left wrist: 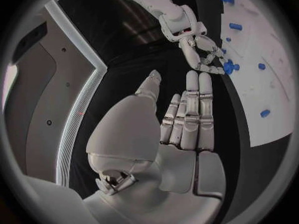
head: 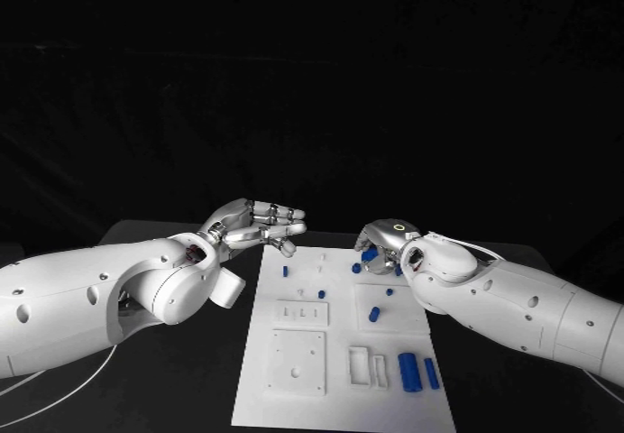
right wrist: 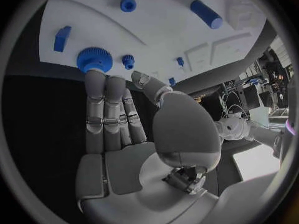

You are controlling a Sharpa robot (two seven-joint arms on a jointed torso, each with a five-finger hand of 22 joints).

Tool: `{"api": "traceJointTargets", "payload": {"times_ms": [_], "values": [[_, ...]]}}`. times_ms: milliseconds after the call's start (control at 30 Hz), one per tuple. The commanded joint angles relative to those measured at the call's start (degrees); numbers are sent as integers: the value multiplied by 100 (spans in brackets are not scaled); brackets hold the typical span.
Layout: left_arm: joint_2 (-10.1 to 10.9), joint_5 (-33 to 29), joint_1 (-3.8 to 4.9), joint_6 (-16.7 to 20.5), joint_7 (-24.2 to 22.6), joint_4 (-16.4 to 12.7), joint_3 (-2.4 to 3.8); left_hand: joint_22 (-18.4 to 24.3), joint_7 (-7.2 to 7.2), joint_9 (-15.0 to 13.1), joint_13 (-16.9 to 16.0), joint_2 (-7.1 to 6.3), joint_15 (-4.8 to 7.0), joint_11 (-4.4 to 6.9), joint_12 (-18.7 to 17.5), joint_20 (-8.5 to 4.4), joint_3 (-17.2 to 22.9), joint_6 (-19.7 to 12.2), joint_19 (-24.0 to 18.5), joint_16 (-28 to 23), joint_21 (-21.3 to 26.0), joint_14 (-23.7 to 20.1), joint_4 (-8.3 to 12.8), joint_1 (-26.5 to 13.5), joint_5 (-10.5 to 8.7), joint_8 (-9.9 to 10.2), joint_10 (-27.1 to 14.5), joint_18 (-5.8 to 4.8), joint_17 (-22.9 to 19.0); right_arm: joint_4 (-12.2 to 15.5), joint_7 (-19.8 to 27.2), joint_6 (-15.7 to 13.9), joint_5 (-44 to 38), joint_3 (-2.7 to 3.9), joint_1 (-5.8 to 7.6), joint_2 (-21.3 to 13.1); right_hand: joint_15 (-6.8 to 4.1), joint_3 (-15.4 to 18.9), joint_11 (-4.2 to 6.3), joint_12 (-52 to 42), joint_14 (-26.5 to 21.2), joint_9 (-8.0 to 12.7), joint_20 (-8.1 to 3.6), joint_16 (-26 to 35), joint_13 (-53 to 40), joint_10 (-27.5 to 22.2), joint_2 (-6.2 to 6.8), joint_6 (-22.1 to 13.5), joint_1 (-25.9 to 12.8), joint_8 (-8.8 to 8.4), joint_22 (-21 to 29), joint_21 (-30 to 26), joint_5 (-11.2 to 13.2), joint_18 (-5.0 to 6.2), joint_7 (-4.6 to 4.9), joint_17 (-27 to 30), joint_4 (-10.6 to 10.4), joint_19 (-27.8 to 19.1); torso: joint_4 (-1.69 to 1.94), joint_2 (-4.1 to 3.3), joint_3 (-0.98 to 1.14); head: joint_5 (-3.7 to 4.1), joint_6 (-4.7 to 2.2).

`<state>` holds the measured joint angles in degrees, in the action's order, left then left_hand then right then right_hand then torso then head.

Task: Assemble the parts on the task board

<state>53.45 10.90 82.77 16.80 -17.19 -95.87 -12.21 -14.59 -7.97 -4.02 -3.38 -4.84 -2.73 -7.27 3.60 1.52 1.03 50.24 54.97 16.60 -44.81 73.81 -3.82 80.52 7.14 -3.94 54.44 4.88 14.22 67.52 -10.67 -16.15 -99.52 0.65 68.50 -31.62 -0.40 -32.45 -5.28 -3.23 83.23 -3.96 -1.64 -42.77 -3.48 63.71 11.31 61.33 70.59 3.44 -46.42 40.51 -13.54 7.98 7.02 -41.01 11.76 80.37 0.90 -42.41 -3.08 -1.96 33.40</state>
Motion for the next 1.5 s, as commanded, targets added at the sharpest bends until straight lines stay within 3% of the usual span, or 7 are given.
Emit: {"api": "traceJointTargets", "payload": {"times_ms": [33, 433, 867, 1133, 1500], "values": [[-8, 99, 16, -64, -47, -21, 7, 6, -1, 6, -6, -65, 5, 6, -12, 3, 6, -33, -42, -17, -12, -55, -43, 5, -19, 36, -38, 39, -11, -44, -68, 73, -172, -13, 0, 42, 12, -43, -8, -9, -19, 2, 3, -36, 1, 64, -1, 60, 3, 16, -139, -116, 34, 82, -2, 11, 6, 63, 14, -51, -1, -13, 15], [-14, 117, 29, -26, -26, -20, 12, 30, -22, 7, -6, -83, -11, -10, -12, 21, 18, -74, -62, -59, -8, -64, -68, 21, -27, 37, -64, 48, -37, -128, 7, 171, -178, -73, -5, 98, -5, -113, 14, -8, -35, -4, -10, -32, 2, 163, -30, 135, -22, 18, -488, -419, 53, 72, -2, 23, 7, 131, 31, -109, -18, -26, 44], [-42, 115, 62, 66, -103, -13, 27, 54, -58, 4, -6, -68, -19, -30, -10, 28, 23, -50, -54, -78, -15, -38, -68, 43, -9, 34, -32, 58, -51, -199, 82, 238, -151, -85, -6, 158, -25, -200, 42, -8, -54, -8, -34, -6, 2, 273, -77, 238, -45, 18, -727, -656, 54, 36, -17, 26, 5, 155, 39, -184, -36, -25, 13], [-50, 106, 90, 71, -113, -10, 29, 54, -58, 4, -6, -68, -19, -30, -10, 28, 23, -50, -54, -78, -15, -38, -68, 43, -9, 34, -32, 58, -51, -225, 105, 275, -146, -89, -9, 180, -43, -256, 67, -8, -53, -13, -53, -7, 3, 368, -128, 317, -61, 19, -876, -729, 71, 22, -31, 20, -7, 193, 36, -197, -35, -35, 28], [-53, 102, 114, 64, -109, -10, 30, 75, -58, 5, -6, -38, -20, -29, -11, 32, 12, -42, -54, -89, -26, -34, -40, 29, -7, 35, -26, 64, -55, -204, 128, 249, -147, -91, -18, 198, -120, -275, 193, -14, -36, -87, -121, -5, -13, 786, -288, 614, 13, 33, -1035, -732, 179, -38, -115, -2, 25, 228, 38, -204, -38, -24, 58]]}}
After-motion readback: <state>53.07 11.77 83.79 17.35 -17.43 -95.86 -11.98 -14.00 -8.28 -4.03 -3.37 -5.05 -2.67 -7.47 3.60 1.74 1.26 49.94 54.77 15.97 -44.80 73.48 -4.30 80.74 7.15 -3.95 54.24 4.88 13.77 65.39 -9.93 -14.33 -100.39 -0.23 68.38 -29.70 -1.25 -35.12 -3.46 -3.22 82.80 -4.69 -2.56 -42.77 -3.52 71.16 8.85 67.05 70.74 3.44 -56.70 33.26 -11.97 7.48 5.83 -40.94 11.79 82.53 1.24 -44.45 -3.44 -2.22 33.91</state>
